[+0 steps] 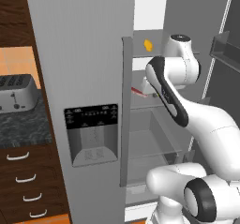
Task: Place one corn and one steak in each tupperware on the nearby counter, to pack two identical lunches.
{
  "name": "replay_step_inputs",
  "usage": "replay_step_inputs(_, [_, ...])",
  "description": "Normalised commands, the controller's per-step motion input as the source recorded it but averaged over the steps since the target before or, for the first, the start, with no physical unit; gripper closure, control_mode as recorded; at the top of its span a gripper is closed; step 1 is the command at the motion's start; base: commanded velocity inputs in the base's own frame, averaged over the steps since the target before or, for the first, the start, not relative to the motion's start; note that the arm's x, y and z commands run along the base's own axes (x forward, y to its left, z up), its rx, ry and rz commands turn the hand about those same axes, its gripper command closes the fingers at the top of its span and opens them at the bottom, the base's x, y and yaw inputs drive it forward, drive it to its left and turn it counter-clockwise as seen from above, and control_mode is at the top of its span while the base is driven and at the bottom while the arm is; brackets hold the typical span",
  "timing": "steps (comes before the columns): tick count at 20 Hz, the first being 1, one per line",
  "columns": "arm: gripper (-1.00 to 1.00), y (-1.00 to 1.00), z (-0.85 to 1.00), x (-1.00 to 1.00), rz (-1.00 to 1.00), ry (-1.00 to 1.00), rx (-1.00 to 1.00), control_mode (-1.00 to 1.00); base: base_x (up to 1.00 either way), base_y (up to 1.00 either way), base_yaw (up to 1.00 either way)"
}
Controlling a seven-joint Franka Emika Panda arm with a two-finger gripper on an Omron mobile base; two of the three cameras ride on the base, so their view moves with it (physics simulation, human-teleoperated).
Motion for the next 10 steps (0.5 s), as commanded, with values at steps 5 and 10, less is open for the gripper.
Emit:
replay_step_inputs(5, [-1.00, -0.17, 0.45, -0.43, 0.00, -0.38, 0.00, -1.00, 0.00, 0.00, 0.00])
replay_step_inputs(10, [-1.00, -0.48, 0.91, -0.11, 0.00, -0.57, 0.00, -1.00, 0.00, 0.00, 0.00])
